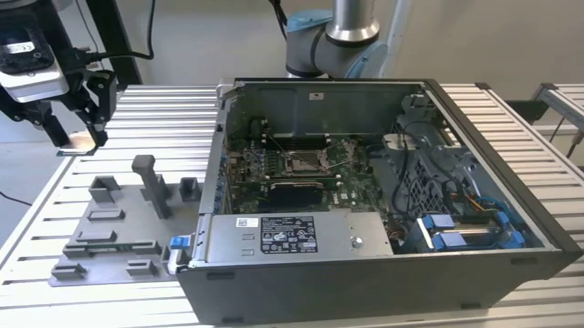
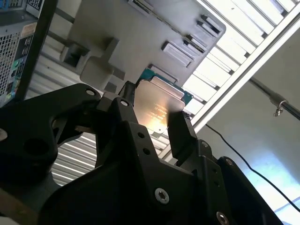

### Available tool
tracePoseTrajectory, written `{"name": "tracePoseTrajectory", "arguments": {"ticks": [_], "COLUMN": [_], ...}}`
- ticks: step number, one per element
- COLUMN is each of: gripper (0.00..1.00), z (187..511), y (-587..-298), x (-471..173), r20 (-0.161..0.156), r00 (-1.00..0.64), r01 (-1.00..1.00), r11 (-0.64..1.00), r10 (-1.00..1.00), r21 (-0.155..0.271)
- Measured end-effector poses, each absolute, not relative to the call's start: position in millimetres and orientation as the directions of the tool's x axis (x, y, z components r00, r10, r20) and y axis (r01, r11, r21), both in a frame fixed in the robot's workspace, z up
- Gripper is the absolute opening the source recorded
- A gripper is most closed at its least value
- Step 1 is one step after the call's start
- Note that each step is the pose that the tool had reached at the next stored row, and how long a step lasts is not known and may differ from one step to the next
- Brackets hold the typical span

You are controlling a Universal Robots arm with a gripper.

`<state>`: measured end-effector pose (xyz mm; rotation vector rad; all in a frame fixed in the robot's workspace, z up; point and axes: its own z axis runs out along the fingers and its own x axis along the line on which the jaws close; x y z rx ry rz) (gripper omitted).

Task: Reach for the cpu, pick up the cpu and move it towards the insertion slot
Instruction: 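Pick up the cpu and move it towards the insertion slot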

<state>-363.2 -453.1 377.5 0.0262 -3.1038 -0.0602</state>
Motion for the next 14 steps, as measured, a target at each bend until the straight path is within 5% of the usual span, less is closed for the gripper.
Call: {"name": "tracePoseTrajectory", "arguments": {"ticks": [14], "gripper": [0.00], "z": [378], "y": [-453], "x": [-329], "r20": [0.037], "r00": [-0.999], "r01": [-0.018], "r11": [0.999], "r10": [-0.020], "r21": [0.039]}}
